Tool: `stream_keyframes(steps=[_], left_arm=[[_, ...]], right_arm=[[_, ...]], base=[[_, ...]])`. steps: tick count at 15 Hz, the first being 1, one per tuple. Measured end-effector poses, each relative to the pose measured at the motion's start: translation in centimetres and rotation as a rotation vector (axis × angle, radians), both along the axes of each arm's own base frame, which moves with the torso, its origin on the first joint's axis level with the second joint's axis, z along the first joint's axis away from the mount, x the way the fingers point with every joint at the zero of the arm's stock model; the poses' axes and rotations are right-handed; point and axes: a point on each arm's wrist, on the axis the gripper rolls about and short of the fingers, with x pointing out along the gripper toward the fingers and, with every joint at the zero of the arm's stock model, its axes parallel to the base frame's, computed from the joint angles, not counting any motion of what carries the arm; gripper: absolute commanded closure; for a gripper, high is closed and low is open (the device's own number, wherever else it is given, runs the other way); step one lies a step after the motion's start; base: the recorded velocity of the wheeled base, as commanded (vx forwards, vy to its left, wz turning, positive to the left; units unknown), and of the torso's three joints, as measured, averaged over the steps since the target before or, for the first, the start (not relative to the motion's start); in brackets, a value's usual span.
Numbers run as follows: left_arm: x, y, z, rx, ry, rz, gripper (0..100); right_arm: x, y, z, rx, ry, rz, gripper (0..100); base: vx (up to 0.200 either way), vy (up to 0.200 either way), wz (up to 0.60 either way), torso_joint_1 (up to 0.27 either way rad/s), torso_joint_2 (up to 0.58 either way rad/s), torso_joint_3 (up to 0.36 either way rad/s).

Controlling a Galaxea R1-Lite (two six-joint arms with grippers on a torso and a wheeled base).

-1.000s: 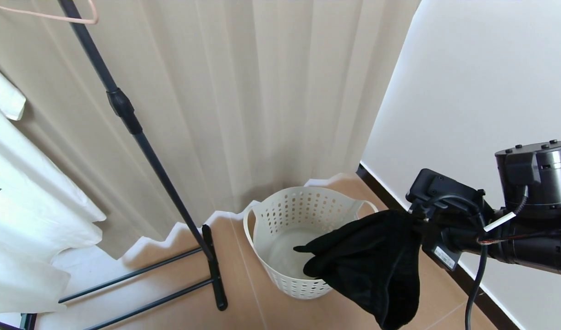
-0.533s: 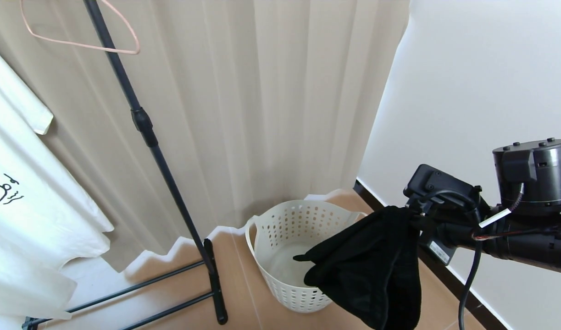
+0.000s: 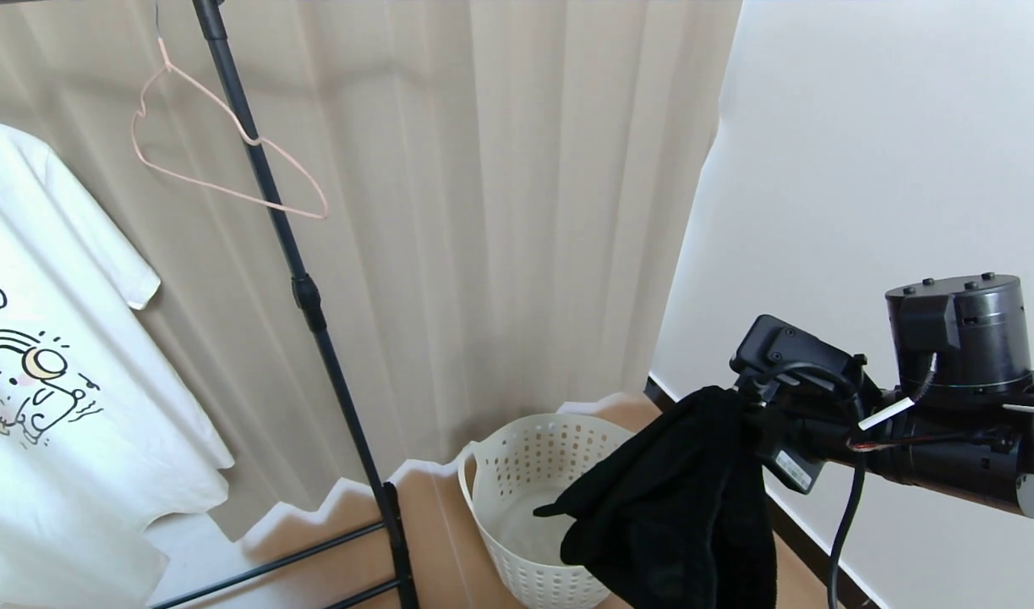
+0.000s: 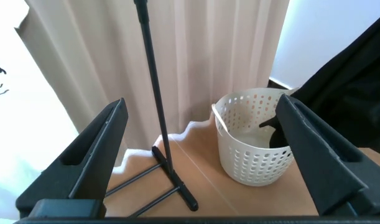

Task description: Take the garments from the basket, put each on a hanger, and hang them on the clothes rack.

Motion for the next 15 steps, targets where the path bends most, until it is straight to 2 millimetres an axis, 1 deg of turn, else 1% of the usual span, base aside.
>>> stream_keyframes(steps=[7,12,15], left_arm=[[0.0,0.0,0.0,-0.001,0.0,0.0,0],[0.0,0.0,0.0,-0.001,0.0,0.0,0],[0.0,0.0,0.0,-0.001,0.0,0.0,0]], right_arm=[[0.16,-0.39,-0.17,-0.004,0.005,-0.016,100],[0.05,-0.46,-0.42,-0.009,0.014,-0.016,100],[-0.01,-0.49,-0.5,-0.011,0.016,-0.016,100]], base=[[0.0,0.0,0.0,0.157,-0.49,-0.324],[0.0,0.0,0.0,0.205,-0.53,-0.322],[0.0,0.0,0.0,0.232,-0.55,-0.259]])
